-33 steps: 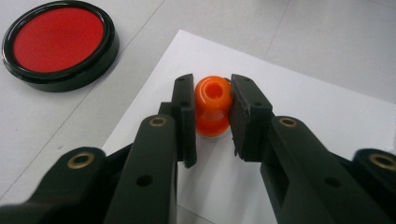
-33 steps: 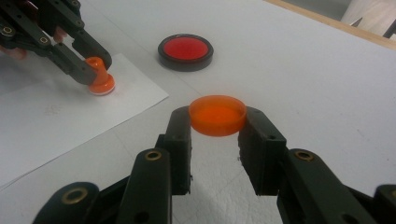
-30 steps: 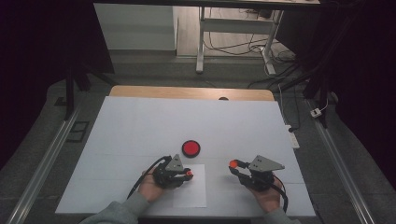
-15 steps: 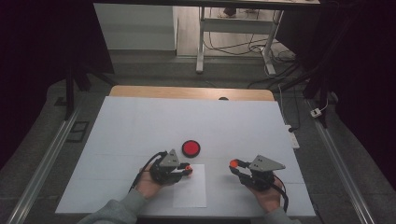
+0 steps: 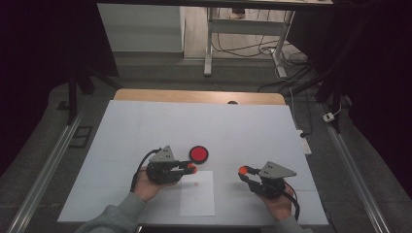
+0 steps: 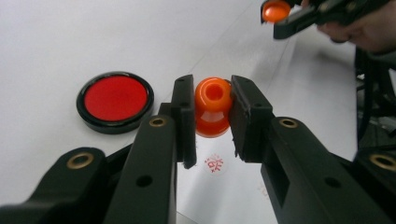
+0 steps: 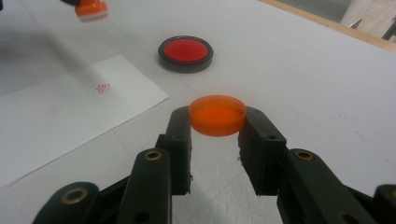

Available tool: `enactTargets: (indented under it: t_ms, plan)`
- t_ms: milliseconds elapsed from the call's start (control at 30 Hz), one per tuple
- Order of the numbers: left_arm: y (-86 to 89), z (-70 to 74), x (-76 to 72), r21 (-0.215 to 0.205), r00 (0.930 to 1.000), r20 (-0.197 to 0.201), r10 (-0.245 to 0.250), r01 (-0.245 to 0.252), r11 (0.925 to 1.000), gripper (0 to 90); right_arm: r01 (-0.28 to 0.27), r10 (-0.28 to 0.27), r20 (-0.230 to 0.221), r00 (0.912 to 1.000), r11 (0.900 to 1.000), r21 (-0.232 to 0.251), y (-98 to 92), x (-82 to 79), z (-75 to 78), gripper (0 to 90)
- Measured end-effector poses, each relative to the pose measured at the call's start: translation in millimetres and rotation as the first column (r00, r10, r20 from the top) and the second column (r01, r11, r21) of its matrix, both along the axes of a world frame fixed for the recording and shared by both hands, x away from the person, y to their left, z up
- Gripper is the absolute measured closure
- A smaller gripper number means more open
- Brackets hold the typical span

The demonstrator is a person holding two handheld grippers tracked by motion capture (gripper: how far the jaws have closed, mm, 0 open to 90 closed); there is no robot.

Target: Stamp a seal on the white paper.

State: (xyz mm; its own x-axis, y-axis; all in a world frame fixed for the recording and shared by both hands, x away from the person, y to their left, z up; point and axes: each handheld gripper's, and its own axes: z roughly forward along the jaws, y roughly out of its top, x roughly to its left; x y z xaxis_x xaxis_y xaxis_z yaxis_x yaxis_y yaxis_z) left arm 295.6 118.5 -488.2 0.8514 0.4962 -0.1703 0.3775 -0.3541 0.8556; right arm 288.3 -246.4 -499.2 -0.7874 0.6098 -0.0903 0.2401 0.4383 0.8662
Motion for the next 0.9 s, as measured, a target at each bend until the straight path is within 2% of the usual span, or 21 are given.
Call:
enactTargets:
  t_ms: [400, 600, 900]
  plan:
    - [22.8, 17.5, 5.1, -0.073, 0.9998, -0.019, 0.008, -0.009, 0.9973, 72.5, -0.031, 0.031, -0.005, 0.9995, 1.000, -0.002, 10.6, 0.6, -1.2, 64.3]
    - [28.2, 22.8, 4.2, -0.083, 0.9999, -0.013, 0.009, -0.010, 0.9965, 72.5, -0.042, 0.042, -0.005, 0.9991, 0.999, -0.002, 15.4, 1.1, -1.8, 64.3]
    - [26.9, 27.8, 5.5, -0.083, 1.0000, -0.008, 0.002, -0.003, 0.9965, 72.5, -0.056, 0.056, -0.006, 0.9984, 0.998, -0.006, 19.4, 2.7, -2.2, 64.3]
